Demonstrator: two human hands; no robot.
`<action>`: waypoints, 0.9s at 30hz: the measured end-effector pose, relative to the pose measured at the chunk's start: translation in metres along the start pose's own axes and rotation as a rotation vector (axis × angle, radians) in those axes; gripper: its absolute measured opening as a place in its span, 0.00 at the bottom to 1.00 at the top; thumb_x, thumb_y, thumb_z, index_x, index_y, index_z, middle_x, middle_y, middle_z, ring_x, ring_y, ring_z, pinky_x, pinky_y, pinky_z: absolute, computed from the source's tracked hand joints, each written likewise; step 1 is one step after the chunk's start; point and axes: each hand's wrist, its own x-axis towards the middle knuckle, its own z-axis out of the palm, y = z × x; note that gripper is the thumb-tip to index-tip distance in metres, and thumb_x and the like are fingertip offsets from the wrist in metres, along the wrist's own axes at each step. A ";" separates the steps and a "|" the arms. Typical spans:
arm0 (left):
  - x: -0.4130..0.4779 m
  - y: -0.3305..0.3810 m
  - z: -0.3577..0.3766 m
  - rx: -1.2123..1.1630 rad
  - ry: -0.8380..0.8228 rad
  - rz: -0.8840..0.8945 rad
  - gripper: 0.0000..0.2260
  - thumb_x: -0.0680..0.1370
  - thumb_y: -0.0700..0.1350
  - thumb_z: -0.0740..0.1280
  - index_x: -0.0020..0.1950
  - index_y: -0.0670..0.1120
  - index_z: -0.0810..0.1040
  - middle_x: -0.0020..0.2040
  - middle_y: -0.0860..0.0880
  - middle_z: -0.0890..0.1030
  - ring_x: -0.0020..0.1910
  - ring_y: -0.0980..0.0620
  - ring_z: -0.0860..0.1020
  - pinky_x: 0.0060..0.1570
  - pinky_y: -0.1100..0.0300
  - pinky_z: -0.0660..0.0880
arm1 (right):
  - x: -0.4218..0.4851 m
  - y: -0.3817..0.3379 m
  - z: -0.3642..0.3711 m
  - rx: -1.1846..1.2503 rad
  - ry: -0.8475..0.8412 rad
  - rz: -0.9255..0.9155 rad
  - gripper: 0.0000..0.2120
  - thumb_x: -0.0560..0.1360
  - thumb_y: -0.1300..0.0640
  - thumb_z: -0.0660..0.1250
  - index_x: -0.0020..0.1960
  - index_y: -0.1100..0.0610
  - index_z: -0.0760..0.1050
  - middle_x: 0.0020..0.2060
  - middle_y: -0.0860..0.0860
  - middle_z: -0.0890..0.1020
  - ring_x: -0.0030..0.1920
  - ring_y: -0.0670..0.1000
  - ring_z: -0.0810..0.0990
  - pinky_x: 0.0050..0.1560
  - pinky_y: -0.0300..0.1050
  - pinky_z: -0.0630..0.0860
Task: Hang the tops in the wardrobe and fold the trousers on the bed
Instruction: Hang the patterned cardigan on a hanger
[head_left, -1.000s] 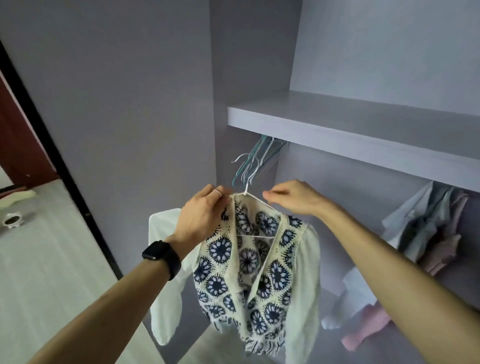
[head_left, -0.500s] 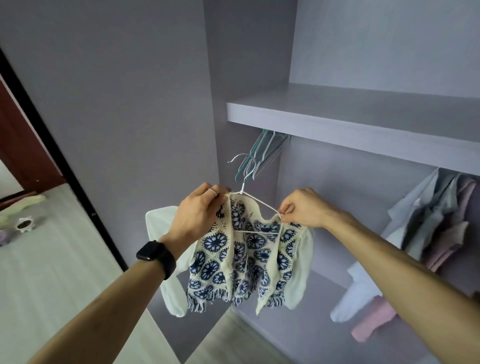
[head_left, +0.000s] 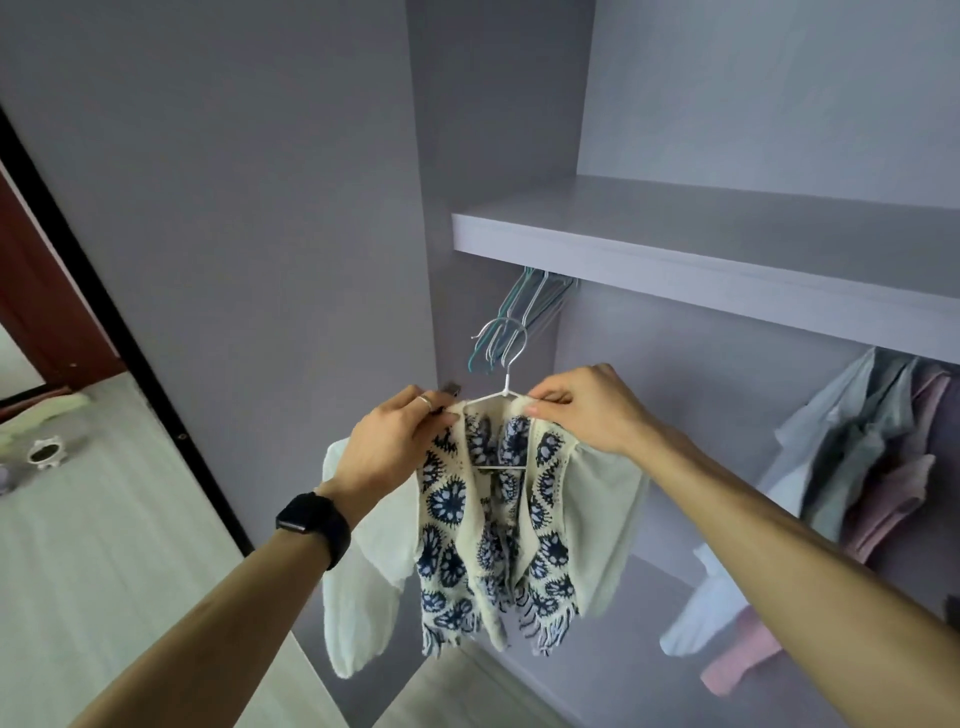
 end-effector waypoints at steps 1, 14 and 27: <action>-0.004 -0.008 0.000 0.027 -0.032 -0.057 0.12 0.82 0.58 0.63 0.63 0.58 0.77 0.54 0.58 0.79 0.52 0.51 0.80 0.48 0.53 0.78 | -0.002 0.003 0.002 -0.009 0.021 -0.003 0.09 0.75 0.47 0.75 0.54 0.48 0.86 0.47 0.44 0.87 0.47 0.41 0.84 0.58 0.39 0.78; -0.014 -0.039 -0.002 0.211 -0.128 0.001 0.13 0.79 0.57 0.68 0.58 0.51 0.82 0.51 0.55 0.83 0.49 0.47 0.82 0.45 0.54 0.79 | -0.026 0.029 0.025 -0.016 0.192 -0.062 0.08 0.77 0.52 0.73 0.54 0.53 0.86 0.46 0.44 0.87 0.44 0.40 0.83 0.50 0.33 0.75; -0.031 -0.065 -0.004 0.198 -0.199 -0.185 0.13 0.77 0.56 0.71 0.54 0.48 0.86 0.48 0.49 0.87 0.48 0.45 0.84 0.47 0.54 0.79 | -0.047 0.063 0.022 -0.089 0.219 -0.082 0.08 0.77 0.55 0.74 0.53 0.57 0.86 0.46 0.48 0.88 0.41 0.41 0.80 0.47 0.21 0.66</action>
